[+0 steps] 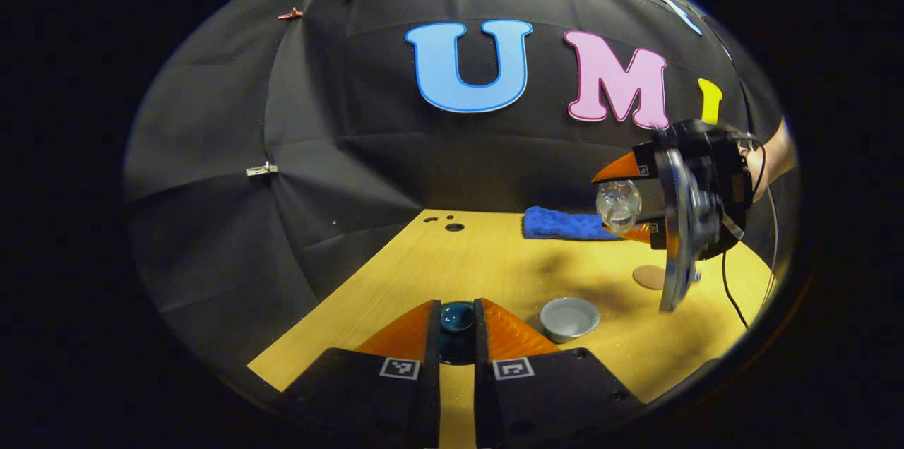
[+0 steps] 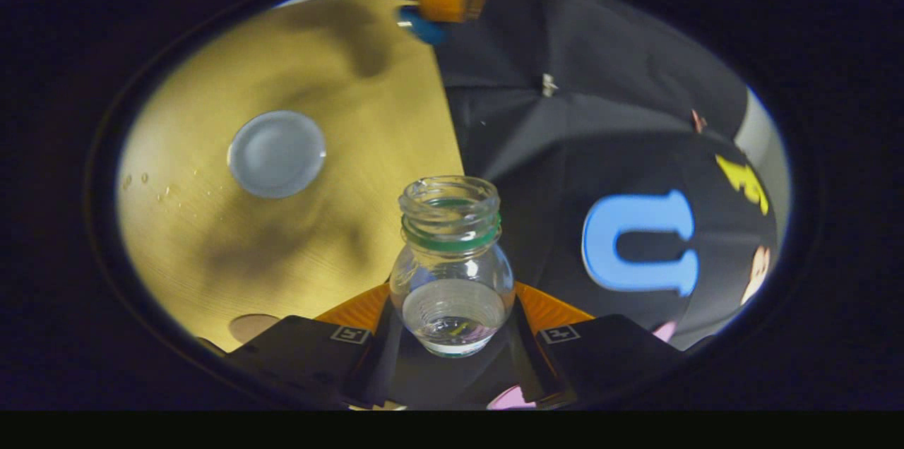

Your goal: Open the teacup lid with one hand, grasp the water bottle and pour water into the teacup with the other hand; after pouring, place the water bottle on the coaster and then close the teacup lid.

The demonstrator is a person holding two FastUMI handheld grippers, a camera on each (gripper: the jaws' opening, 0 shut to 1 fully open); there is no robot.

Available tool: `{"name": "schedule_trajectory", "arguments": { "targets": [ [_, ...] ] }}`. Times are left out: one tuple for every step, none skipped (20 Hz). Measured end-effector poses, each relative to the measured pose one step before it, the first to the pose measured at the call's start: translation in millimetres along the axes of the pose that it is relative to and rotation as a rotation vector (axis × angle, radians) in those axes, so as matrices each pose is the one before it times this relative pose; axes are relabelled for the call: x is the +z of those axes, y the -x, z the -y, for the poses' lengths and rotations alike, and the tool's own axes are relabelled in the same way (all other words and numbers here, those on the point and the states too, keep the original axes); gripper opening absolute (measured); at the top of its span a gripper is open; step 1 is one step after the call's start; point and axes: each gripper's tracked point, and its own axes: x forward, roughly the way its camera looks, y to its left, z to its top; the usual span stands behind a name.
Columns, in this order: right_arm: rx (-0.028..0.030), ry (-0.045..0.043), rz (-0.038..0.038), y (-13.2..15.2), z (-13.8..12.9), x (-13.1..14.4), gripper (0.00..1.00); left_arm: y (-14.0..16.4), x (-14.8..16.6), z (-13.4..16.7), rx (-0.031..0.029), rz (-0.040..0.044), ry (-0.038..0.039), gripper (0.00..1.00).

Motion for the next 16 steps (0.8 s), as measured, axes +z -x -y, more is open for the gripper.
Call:
{"name": "schedule_trajectory", "arguments": {
  "targets": [
    [0.02991, -0.11125, -0.03406, 8.85, 4.79, -10.44, 0.71, -0.53, 6.05, 7.65, -0.01099, -0.00176, 0.00206, 0.23],
    [0.00878, -0.09159, -0.00814, 8.9, 9.08, -5.06, 0.71, -1.01, 4.28, 7.16, -0.00929, -0.00206, -0.00735, 0.23],
    [-0.00228, -0.08227, -0.00858, 10.44, 9.7, -4.21, 0.71, 0.87, 7.21, 7.06, -0.00992, 0.00259, -0.01668, 0.23],
    [-0.00075, -0.0746, -0.00687, 7.81, 10.31, -4.48, 0.71, 0.44, 7.38, 6.43, -0.00725, 0.00257, -0.01821, 0.23],
    [-0.00056, -0.07389, -0.00862, 9.6, 6.92, -5.72, 0.71, 0.53, 7.01, 6.37, -0.00636, 0.0034, -0.01538, 0.23],
    [0.00672, -0.07801, -0.011, 8.04, 5.95, -5.63, 0.72, -0.55, 5.72, 6.19, -0.00675, 0.00379, -0.00775, 0.23],
    [0.00961, -0.08452, -0.01411, 4.18, 4.01, -7.94, 0.71, 0.21, 5.97, 6.66, -0.0034, 0.0037, -0.00316, 0.23],
    [0.02125, -0.0981, -0.02331, 6.76, -0.98, -8.53, 0.71, -0.65, 6.69, 4.43, 0.00108, 0.00574, -0.00373, 0.23],
    [0.03007, -0.10118, -0.00578, 6.99, -2.86, -6.19, 0.72, -0.15, 7.52, 3.43, 0.01142, 0.0078, -0.00981, 0.23],
    [0.01739, -0.09146, 0.01065, 4.63, -3.17, -3.83, 0.72, 0.57, 8.05, 4.61, 0.00522, 0.01096, -0.00793, 0.23],
    [0.00209, -0.07908, 0.00833, 12.99, 7.77, -3.02, 0.72, 0.03, 8.5, 5.86, 0.00168, 0.0148, -0.00461, 0.23],
    [-0.00302, -0.0741, 0.0101, 5.2, 3.36, -6.41, 0.72, 0.0, 6.38, 6.75, -0.00204, 0.0131, 0.00365, 0.23],
    [0.00044, -0.07543, 0.00741, 0.55, 0.78, -8.2, 0.72, -0.57, 3.89, 7.46, -0.00707, 0.00428, 0.01285, 0.23],
    [-0.00023, -0.0759, -0.00602, 2.75, 2.17, -12.47, 0.72, -0.69, 0.06, 7.28, -0.00948, -0.00696, 0.01789, 0.23],
    [0.00313, -0.06987, 0.00062, 0.82, 1.6, -11.7, 0.72, -0.28, 2.32, 7.1, -0.0069, 0.00083, 0.01528, 0.23],
    [-0.00178, -0.05575, -0.00203, -1.5, 3.79, -10.77, 0.72, -3.56, 2.25, 5.03, -0.00238, 0.00486, 0.01015, 0.19]
  ]
}}
